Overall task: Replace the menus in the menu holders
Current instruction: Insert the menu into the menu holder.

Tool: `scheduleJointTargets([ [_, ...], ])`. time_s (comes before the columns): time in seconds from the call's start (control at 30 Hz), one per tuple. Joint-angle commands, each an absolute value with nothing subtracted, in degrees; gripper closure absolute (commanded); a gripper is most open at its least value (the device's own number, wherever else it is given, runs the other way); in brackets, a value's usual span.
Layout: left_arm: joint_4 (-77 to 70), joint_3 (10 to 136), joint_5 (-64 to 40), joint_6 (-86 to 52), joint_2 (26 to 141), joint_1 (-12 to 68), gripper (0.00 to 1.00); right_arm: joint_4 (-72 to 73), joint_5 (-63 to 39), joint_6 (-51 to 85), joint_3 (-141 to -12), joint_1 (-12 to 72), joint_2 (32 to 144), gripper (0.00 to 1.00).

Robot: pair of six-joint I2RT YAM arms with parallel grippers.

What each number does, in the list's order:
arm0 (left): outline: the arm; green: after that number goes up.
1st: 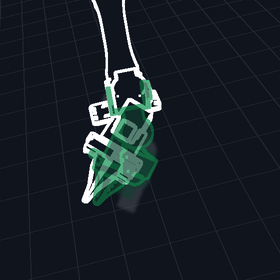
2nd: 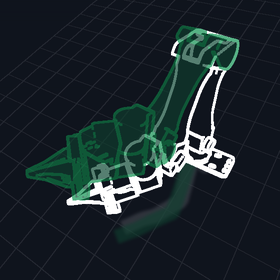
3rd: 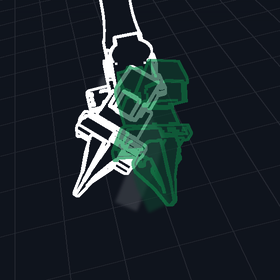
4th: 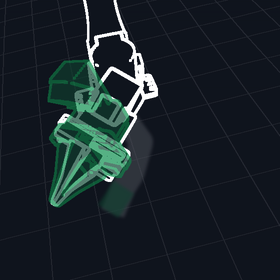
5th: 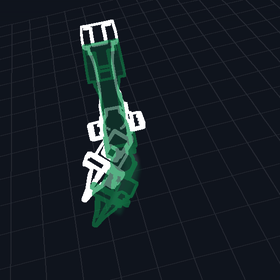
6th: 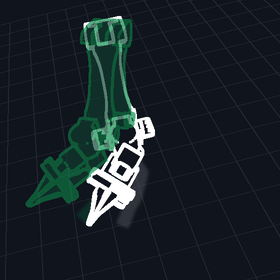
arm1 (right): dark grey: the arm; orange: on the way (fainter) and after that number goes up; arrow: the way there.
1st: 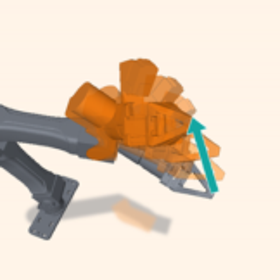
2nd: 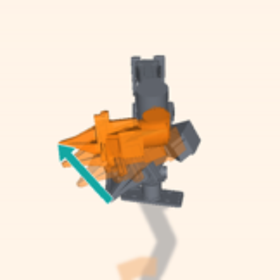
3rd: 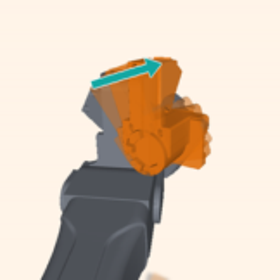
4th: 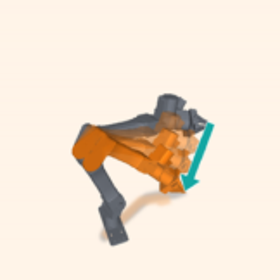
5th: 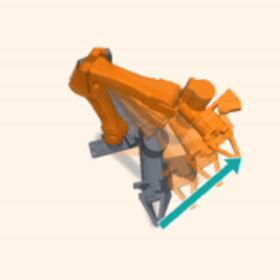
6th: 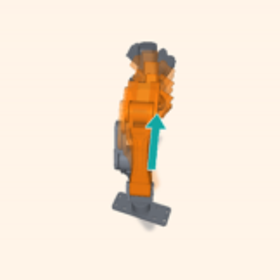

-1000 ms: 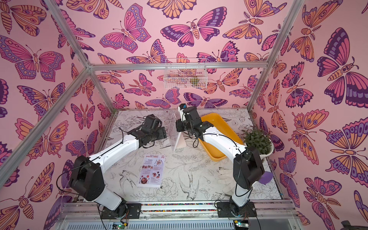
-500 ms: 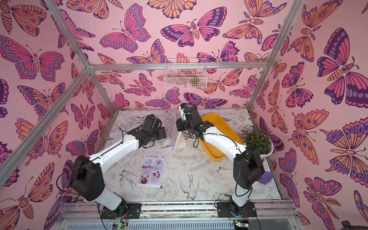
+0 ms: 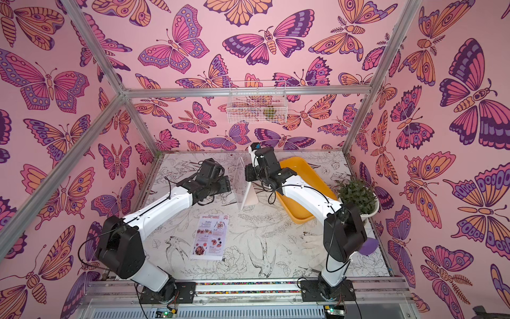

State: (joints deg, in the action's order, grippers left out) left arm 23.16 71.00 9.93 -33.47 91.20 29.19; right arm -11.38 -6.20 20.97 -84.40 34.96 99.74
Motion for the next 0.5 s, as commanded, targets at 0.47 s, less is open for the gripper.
scheduleJointTargets([
  [0.47, 23.9, 71.5, 9.7, -33.0, 91.7, 29.0, 0.27, -13.6, -9.9, 20.7, -85.4, 35.3, 99.8, 0.96],
])
